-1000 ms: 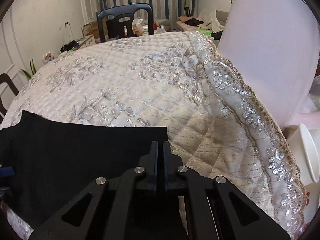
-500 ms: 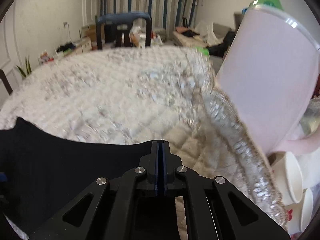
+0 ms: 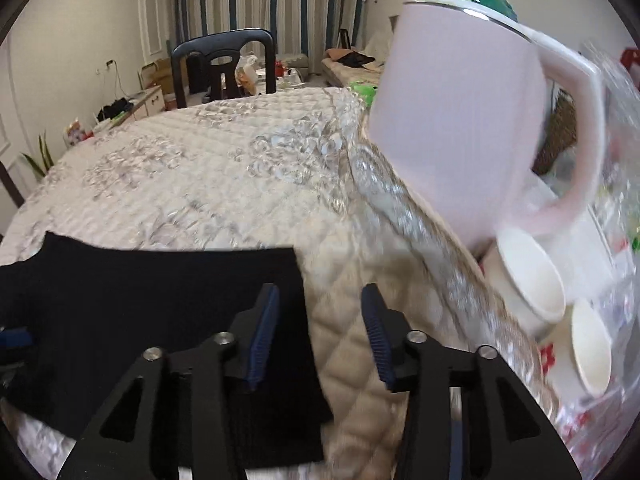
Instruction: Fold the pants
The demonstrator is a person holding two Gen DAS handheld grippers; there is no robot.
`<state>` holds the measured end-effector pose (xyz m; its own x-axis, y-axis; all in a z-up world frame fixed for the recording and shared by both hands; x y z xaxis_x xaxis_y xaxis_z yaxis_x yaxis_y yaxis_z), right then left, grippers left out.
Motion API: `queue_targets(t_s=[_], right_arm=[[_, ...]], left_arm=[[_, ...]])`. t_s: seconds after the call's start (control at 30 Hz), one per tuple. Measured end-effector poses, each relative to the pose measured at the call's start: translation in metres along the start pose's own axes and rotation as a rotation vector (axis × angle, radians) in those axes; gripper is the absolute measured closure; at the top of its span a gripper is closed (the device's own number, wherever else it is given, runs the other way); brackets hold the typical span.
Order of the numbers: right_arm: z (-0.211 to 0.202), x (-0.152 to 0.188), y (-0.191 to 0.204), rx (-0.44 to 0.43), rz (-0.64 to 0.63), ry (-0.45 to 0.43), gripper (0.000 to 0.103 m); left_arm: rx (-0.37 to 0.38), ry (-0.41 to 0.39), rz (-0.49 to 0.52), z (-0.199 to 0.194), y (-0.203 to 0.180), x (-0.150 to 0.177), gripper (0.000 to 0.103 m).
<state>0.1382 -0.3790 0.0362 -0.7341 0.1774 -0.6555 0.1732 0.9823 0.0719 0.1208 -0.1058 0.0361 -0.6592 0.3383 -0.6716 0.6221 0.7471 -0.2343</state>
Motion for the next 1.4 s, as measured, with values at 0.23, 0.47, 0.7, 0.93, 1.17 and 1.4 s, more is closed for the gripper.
queue_targets(t_s=[0.23,0.47,0.7,0.93,1.17,1.4], right_arm=[[0.004,0.042,-0.017,0.005,0.095,0.094,0.057],[-0.007,0.049,-0.009,-0.028,0.073,0.05,0.099],[-0.035,0.046,-0.018,-0.076,0.117,-0.002,0.102],[-0.015,0.055,-0.007,0.045,0.055,0.079,0.094],[-0.031,0.058,-0.029,-0.011,0.209,0.039,0.055],[-0.018,0.063,-0.012,-0.016,0.196,0.078,0.053]], left_arm=[[0.02,0.001,-0.017,0.001,-0.004,0.002,0.046],[0.012,0.007,-0.031,0.001,-0.003,0.006,0.046],[-0.001,0.022,-0.049,0.002,0.002,0.011,0.046],[-0.001,0.028,-0.046,0.002,0.002,0.012,0.046],[0.012,0.032,-0.053,0.002,0.002,0.011,0.045],[0.039,0.035,-0.069,0.004,0.001,0.007,0.044]])
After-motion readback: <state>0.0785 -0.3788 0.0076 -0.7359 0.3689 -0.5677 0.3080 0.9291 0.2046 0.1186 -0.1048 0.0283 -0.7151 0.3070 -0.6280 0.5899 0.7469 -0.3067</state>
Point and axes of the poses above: each gripper's, at about its wrist camera, not at the fingertips, and z roughly the way its jaws point, y to its left, x to its underside, the point moved 1 cm from there along z, roughly the way its jaws point, and after that the axes turned 6 degrees about z, right-handed, at the moved point
